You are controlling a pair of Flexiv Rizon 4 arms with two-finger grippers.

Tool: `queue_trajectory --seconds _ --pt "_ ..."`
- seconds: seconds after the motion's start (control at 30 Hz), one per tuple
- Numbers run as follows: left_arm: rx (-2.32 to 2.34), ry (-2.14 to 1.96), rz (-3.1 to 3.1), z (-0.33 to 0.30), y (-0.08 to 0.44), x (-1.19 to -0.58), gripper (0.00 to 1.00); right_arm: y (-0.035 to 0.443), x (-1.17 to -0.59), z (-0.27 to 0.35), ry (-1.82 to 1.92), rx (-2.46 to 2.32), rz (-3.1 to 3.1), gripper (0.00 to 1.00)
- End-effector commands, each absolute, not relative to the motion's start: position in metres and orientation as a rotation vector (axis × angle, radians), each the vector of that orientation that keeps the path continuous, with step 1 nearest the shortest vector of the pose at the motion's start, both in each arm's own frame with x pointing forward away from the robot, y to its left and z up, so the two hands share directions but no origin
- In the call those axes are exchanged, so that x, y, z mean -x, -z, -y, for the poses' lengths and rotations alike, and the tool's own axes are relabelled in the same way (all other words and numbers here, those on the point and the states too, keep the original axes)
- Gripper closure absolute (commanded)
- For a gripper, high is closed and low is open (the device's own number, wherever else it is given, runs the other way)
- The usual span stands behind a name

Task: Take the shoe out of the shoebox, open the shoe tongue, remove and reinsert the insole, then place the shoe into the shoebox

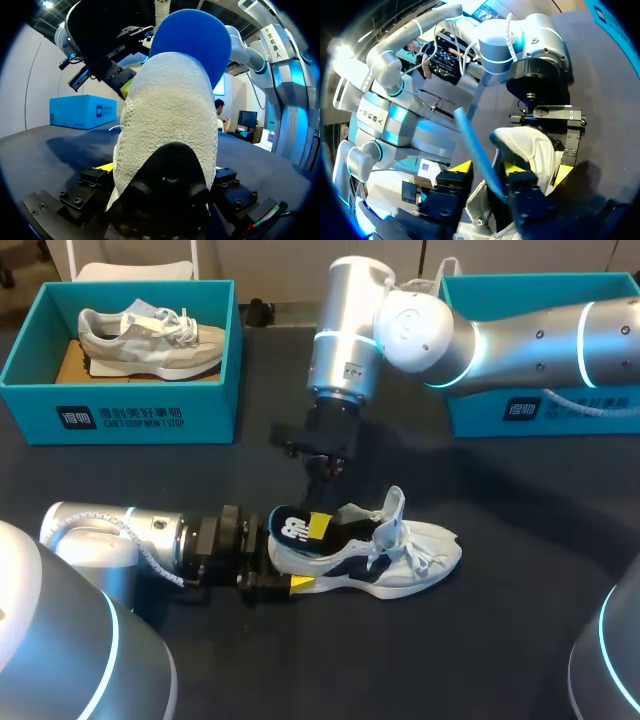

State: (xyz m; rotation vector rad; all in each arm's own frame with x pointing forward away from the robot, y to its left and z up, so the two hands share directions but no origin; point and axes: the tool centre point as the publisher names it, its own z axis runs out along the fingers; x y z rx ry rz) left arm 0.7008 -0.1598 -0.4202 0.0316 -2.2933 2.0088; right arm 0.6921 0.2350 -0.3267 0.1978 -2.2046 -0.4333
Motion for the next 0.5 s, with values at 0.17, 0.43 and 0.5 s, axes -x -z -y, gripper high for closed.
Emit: queue_trajectory --seconds 0.17,0.43,0.5 --pt "-0.035 -2.011 2.295 0.161 0.42 -0.7 1.0 0.318 -0.689 -0.247 0.417 -0.212 2.235 1.0" --pt "-0.035 -2.011 2.295 0.161 0.42 -0.7 1.0 0.316 -0.69 -0.262 0.411 -0.249 2.242 1.0" --pt "-0.035 -2.011 2.295 0.161 0.42 -0.7 1.0 0.316 -0.691 -0.262 0.414 -0.247 2.248 1.0"
